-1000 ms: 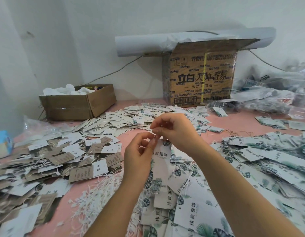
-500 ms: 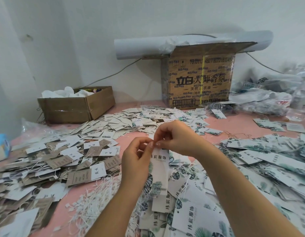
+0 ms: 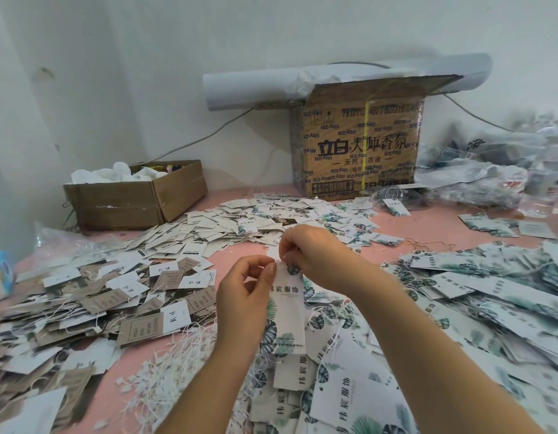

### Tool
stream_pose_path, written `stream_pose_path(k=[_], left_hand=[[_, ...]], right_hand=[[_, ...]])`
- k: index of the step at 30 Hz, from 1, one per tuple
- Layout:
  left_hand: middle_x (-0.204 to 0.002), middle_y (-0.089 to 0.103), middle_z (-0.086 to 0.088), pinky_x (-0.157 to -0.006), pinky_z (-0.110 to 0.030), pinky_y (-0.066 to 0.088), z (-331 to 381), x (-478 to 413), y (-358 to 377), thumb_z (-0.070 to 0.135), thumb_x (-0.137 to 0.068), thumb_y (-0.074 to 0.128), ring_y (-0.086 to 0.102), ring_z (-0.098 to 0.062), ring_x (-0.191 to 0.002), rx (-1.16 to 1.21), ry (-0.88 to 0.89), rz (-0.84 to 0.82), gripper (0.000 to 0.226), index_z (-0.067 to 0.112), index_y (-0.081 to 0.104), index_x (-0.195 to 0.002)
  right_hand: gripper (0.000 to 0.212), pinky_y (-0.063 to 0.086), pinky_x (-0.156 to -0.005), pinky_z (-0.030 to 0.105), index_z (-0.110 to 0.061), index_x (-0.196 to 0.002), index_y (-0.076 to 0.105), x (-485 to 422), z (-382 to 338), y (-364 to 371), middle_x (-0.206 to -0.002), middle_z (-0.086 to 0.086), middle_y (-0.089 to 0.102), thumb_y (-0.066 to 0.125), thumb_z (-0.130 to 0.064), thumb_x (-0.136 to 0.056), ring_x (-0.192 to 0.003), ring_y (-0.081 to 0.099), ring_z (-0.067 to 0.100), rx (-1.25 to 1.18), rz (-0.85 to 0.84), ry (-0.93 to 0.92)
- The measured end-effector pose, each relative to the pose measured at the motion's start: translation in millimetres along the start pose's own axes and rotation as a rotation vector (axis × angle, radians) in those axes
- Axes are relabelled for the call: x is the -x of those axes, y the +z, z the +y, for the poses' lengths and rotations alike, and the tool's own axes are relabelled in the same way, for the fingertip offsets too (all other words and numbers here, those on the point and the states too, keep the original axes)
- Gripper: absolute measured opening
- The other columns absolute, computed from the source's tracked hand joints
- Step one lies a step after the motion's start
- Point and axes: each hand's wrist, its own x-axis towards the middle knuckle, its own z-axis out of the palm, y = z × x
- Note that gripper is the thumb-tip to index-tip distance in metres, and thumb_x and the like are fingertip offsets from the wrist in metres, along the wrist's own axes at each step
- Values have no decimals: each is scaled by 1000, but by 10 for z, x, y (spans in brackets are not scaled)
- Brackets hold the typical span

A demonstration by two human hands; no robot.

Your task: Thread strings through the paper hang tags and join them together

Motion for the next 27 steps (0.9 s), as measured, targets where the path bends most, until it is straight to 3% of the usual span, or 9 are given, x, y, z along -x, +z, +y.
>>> stream_pose_path(k=[4,8,10,15,19,21,24,27], left_hand=[[-78,62,11,-51,-9,42,13,-3,-9,22,-88,62,54,8,-58,-6,23,51,11,32,63,-85],[-83,62,9,-52,-8,43,16,-2,-25,25,-86,64,54,8,-59,4,29,80,10,34,63,-89],[-87,61,9,-52,-11,46,13,-9,-27,24,-85,67,55,5,-57,16,2,86,15,36,62,-89],[-94,59,6,-51,-17,49,55,4,-24,14,-84,68,58,0,-56,31,10,104,31,42,57,-92],[-88,53,11,-46,-6,41,84,14,-18,10,-86,65,55,9,-52,76,29,111,42,36,50,-116],[-86,52,12,-45,-7,39,84,10,-14,12,-87,64,51,7,-51,79,19,105,45,35,47,-122],[-85,52,11,-44,-12,40,83,4,-12,15,-89,62,49,1,-53,78,13,80,37,45,51,-107],[-77,57,17,-45,-14,42,95,13,-3,17,-90,60,52,-4,-57,95,8,54,31,45,55,-101]], right_hand=[[10,32,-53,12,-19,-87,44,29,45,-10,-74,-11,47,45,-16,-96,-64,40,0,-155,98,4],[16,26,-47,13,-27,-79,49,47,54,-46,-50,-20,50,54,-21,-92,-48,44,-6,-241,251,-8],[15,25,-48,15,-27,-79,52,57,48,-61,-48,-34,49,56,-20,-91,-48,45,-13,-242,256,-16],[11,27,-45,10,-24,-79,60,68,62,-71,-43,-28,49,61,-18,-89,-44,45,-11,-251,207,-10],[9,30,-41,7,-21,-80,61,70,30,-66,-43,-32,47,60,-18,-89,-44,43,-11,-237,179,-24],[8,28,-44,10,-22,-80,61,65,14,-43,-45,-21,49,61,-20,-88,-46,43,-9,-204,174,-27],[10,30,-51,20,-26,-80,58,60,-2,-14,-56,-17,44,60,-22,-89,-51,38,-3,-160,178,-31],[12,30,-51,20,-28,-79,56,57,-20,-14,-55,-19,42,59,-22,-89,-50,38,-5,-150,214,-42]])
